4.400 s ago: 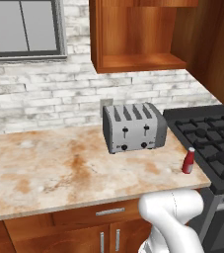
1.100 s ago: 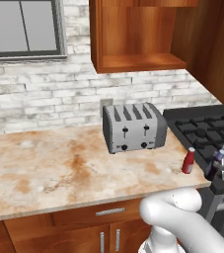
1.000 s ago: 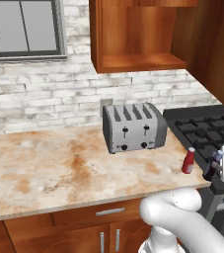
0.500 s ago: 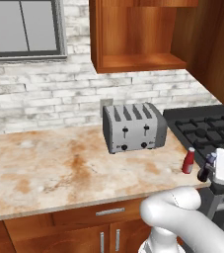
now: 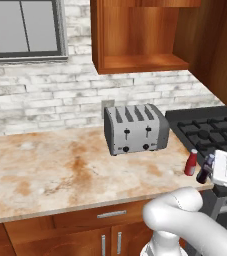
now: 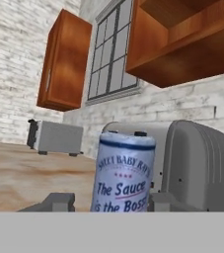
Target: Take 2 condiments from the cabinet and move them on the counter near the stove.Make sure the condiments are lined up with each other, next to each other.
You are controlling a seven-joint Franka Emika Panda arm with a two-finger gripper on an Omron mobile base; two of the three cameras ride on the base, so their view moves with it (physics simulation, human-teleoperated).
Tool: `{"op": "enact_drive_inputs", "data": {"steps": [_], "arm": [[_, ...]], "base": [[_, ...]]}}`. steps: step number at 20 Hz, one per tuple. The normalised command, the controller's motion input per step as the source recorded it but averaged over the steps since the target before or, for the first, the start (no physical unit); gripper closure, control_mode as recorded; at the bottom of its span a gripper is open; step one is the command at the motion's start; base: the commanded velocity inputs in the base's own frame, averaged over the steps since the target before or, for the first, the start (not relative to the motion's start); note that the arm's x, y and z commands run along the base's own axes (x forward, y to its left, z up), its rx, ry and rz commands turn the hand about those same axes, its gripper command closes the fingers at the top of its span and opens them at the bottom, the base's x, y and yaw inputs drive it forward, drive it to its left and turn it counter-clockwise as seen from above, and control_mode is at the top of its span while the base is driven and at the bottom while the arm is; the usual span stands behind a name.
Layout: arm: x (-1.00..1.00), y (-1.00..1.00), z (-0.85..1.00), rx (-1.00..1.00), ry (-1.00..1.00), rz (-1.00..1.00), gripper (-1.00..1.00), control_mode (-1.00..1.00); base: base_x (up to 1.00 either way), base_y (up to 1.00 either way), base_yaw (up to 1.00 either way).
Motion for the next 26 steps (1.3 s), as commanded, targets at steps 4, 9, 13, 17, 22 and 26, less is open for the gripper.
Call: {"op": "enact_drive_inputs", "data": {"steps": [4, 9, 13, 17, 22, 26], "arm": [[0.16, 0.0, -0.18, 0.0, 0.0, -0.02, 1.0, -1.0], [0.12, 0.0, -0.15, 0.0, 0.0, 0.0, 1.0, -1.0], [0.06, 0.0, -0.08, 0.0, -0.01, 0.0, 1.0, -1.0], [0.02, 0.0, -0.04, 0.0, -0.01, 0.0, 1.0, -1.0], [0.0, 0.0, -0.07, 0.0, 0.0, 0.0, 1.0, -1.0], [0.0, 0.0, 0.0, 0.0, 0.0, 0.0, 1.0, -1.0]], "base": [[0.0, 0.0, 0.0], [0.0, 0.0, 0.0], [0.0, 0.0, 0.0], [0.0, 0.0, 0.0], [0.0, 0.0, 0.0], [0.0, 0.0, 0.0]]}}
